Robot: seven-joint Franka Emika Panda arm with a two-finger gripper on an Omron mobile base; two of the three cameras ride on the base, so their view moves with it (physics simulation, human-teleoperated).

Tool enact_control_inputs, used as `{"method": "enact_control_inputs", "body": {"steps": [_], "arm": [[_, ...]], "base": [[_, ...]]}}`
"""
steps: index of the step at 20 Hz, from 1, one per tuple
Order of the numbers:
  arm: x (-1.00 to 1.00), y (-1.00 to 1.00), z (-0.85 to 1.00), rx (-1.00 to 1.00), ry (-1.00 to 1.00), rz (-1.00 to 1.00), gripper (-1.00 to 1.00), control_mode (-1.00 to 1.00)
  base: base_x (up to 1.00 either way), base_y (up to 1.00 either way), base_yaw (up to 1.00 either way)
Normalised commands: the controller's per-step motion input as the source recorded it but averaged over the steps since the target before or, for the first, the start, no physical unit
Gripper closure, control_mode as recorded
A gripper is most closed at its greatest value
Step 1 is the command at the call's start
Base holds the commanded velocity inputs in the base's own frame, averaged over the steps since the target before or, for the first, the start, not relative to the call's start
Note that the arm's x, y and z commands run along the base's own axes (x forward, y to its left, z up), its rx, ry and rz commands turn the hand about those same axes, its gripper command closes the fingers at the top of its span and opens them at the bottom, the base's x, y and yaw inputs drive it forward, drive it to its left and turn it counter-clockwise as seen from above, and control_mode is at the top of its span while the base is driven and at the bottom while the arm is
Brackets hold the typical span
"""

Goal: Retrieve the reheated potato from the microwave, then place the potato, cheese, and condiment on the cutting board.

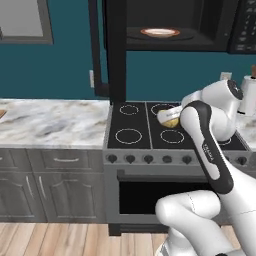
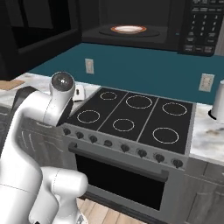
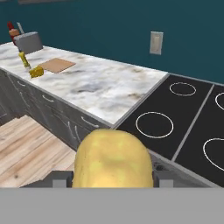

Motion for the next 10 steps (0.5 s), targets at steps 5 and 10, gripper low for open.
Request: {"method": "enact_control_inputs", "body": {"steps": [5, 10], "arm": [[0.00, 0.00, 0.00, 0.00, 0.00, 0.00, 1.00, 1.00], [0.00, 0.00, 0.00, 0.00, 0.00, 0.00, 1.00, 1.00]], "base": [[-0.73, -0.19, 0.38], [-0.58, -0.11, 0.42]]}}
